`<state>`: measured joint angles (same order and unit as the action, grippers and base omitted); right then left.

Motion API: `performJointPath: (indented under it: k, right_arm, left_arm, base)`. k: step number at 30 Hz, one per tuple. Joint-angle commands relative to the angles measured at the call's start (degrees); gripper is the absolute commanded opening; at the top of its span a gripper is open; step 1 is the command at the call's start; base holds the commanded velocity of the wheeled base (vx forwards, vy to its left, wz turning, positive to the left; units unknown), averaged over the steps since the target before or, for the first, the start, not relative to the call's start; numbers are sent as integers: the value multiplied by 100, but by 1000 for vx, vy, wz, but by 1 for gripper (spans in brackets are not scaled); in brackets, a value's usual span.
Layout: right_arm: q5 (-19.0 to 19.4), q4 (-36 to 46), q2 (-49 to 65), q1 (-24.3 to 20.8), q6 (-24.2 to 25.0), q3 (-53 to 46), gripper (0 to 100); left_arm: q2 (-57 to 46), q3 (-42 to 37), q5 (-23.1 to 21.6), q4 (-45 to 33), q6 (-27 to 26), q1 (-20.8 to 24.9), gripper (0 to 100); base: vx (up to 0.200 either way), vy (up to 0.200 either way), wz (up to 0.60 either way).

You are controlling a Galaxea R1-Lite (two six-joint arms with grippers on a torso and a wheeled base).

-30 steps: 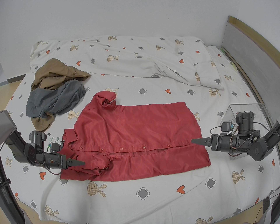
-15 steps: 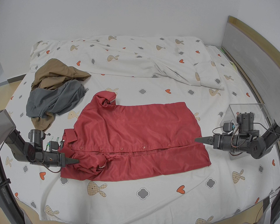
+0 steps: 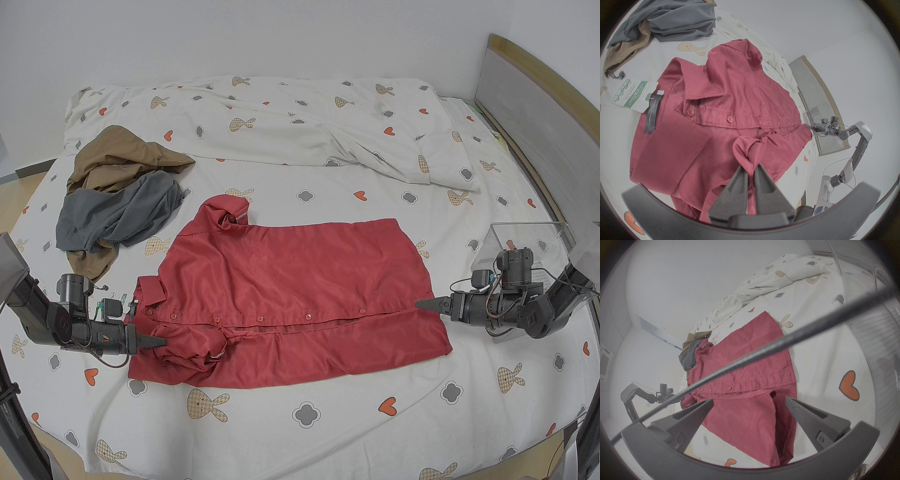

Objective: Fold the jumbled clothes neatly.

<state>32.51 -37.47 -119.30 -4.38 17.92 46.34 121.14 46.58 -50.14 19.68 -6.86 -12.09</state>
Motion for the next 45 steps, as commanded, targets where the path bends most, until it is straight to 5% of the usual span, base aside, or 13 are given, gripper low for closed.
performJointPath:
  k: [1, 8, 9, 45]
  right_arm:
    - [1, 3, -190, -11, 1, 25, 100]
    - [10, 12, -190, -116, -8, -19, 100]
    - [10, 12, -190, -116, -8, -19, 0]
    - [1, 3, -401, 350, -8, 341, 0]
  left_arm:
    - [-55, -9, 4, 1, 1, -4, 0]
    - [-46, -9, 4, 10, 1, 5, 0]
    - [-46, -9, -5, 10, 1, -4, 0]
    - [50, 387, 4, 1, 141, -206, 0]
  base:
    - [0, 0, 0]
    - [0, 0, 0]
    - [0, 0, 0]
    - [0, 0, 0]
